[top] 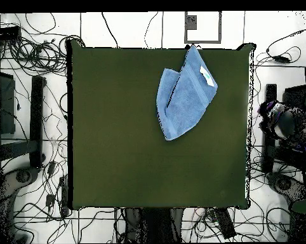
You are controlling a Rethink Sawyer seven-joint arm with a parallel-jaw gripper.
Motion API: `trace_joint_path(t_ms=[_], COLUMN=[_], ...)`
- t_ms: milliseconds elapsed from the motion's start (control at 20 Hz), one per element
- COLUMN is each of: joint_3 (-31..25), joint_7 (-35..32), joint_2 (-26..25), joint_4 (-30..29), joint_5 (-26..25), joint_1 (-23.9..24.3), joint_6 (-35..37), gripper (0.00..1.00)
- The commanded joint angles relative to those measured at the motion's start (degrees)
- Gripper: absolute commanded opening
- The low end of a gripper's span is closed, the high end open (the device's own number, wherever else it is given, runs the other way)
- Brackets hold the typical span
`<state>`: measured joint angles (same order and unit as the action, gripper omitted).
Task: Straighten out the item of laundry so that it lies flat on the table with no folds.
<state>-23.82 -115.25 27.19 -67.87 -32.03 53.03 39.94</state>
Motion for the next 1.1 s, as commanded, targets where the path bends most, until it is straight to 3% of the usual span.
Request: trace_joint_path(t_ms=[50,350,1100], joint_3=[-11.8,-12.2,-7.8], joint_7=[45.8,45.5,37.1], joint_2=[-0.9,-0.4,4.4], joint_4=[-2.2,-4.8,-11.0], joint_5=[-2.2,-3.2,-0.9], joint_1=[7.5,9.1,5.0], joint_6=[12.8,11.0,7.5], gripper=[1.00,1.00,1.00])
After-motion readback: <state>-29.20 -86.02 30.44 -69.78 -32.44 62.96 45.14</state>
